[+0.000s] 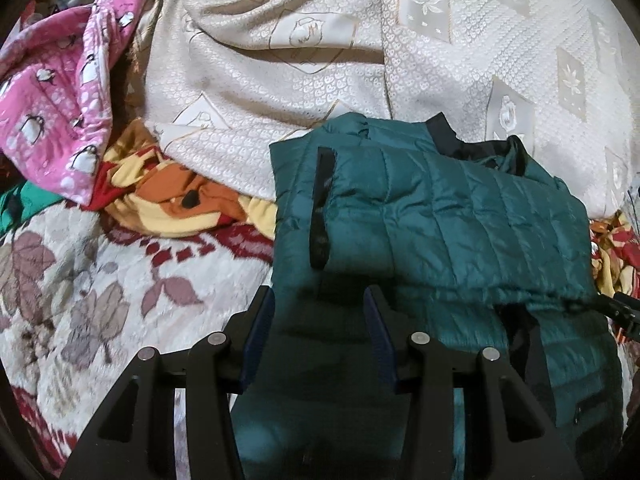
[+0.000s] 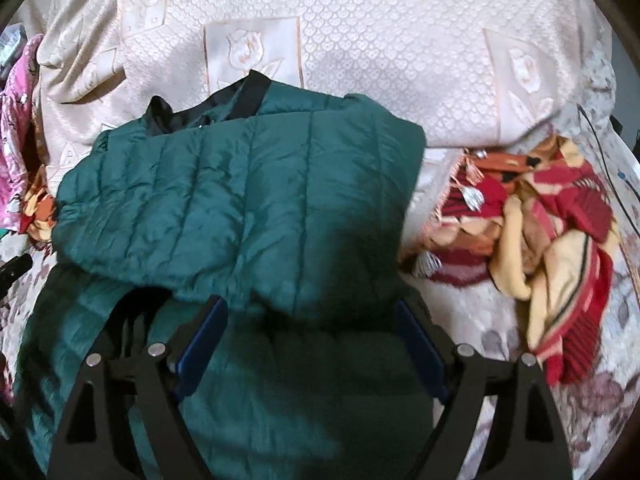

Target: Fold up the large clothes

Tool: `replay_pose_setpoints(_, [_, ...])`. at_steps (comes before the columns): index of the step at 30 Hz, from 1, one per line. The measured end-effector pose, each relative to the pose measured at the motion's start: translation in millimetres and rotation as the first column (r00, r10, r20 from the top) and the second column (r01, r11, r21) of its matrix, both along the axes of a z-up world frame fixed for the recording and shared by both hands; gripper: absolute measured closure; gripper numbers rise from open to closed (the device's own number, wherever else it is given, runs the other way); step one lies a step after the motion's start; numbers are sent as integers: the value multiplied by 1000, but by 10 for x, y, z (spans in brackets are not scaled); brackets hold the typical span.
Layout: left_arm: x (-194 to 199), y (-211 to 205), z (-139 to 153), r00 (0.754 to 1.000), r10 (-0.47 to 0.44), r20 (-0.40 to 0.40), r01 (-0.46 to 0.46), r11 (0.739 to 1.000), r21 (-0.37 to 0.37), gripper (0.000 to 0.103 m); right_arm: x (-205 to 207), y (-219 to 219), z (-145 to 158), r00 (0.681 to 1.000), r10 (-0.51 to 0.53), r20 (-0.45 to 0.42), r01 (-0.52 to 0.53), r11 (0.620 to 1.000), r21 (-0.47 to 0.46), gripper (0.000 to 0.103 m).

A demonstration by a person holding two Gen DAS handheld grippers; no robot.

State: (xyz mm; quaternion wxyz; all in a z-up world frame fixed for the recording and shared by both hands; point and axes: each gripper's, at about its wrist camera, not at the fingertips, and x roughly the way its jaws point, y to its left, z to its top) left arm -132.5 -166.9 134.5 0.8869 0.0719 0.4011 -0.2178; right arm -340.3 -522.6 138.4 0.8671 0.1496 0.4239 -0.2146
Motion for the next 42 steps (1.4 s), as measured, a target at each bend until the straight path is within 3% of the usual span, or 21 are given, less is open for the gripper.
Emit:
replay_pose_setpoints(9, [-332,229,-76,1000,5,-10,-5,999,44,77,-424,59,-177,998,-20,-52,23,999,48,15])
replay_pose_setpoints(18, [-579,430,-112,1000,9,-23,-8,999,50,77,-796,203,-163,998,-14,-67,17,999,48,15])
replay_pose_setpoints(42, [-1101,913,-217,997,25,-78,-19,997,77,77,-1378,578,-152,993,27,-118,-23,999,34,15])
